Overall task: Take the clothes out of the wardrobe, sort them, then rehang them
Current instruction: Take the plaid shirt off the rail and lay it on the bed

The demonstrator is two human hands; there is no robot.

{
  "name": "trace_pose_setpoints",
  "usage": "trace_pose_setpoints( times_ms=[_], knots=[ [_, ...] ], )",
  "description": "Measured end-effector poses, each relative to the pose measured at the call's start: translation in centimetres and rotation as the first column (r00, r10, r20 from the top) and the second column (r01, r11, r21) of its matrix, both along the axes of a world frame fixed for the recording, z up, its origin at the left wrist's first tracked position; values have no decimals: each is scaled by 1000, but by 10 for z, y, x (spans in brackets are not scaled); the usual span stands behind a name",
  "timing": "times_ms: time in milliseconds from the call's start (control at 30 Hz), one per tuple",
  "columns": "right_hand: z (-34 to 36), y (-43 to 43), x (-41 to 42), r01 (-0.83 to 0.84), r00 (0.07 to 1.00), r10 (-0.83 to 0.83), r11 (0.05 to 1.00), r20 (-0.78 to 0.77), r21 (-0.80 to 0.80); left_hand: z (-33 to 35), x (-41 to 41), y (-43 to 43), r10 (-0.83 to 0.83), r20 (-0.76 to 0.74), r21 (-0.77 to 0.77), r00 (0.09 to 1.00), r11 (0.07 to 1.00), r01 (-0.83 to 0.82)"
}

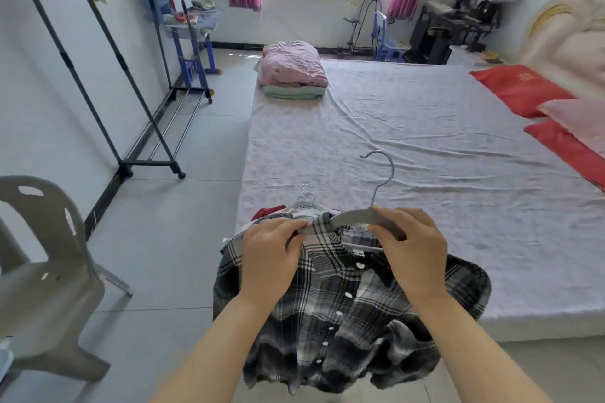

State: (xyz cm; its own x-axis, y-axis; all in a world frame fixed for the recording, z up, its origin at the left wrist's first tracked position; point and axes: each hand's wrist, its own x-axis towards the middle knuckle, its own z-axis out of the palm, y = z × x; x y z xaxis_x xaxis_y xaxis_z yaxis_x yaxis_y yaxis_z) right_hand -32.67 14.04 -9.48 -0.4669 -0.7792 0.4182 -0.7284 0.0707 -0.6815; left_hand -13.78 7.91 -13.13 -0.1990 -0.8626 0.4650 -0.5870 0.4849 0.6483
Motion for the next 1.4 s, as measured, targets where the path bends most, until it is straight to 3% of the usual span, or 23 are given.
trace_pose_setpoints(
  times_ms=[267, 433, 533, 667, 967, 1200, 1400],
  knots=[
    [-35, -136, -41, -114, 993, 111, 991, 42, 73, -29, -36, -114, 95, 87, 96, 992, 990, -103],
    [-71, -222, -67, -185, 982, 174, 962, 73, 200, -52, -61, -183, 154, 164, 213, 974, 959, -187],
    [-96, -269, -74, -211, 977, 197, 900, 77, 382, -62, -71, -214, 103, 326, 369, 940, 901, -227],
    [-130, -307, -82, -291, 953, 279, 725, 120, 624, -82, -84, -241, 34, 449, 493, 893, 824, -279],
    [-177, -263, -112, -303, 949, 235, 474, 212, 827, -101, -95, -253, -239, 522, 689, 819, 684, -239],
    [-165, -225, -130, -173, 984, 48, 523, 174, 834, -90, -108, -262, -512, 569, 733, 644, 670, -115],
    [-144, -161, -118, 3, 975, -184, 576, 126, 817, -79, -126, -256, -672, 620, 695, 406, 710, 112]
  ],
)
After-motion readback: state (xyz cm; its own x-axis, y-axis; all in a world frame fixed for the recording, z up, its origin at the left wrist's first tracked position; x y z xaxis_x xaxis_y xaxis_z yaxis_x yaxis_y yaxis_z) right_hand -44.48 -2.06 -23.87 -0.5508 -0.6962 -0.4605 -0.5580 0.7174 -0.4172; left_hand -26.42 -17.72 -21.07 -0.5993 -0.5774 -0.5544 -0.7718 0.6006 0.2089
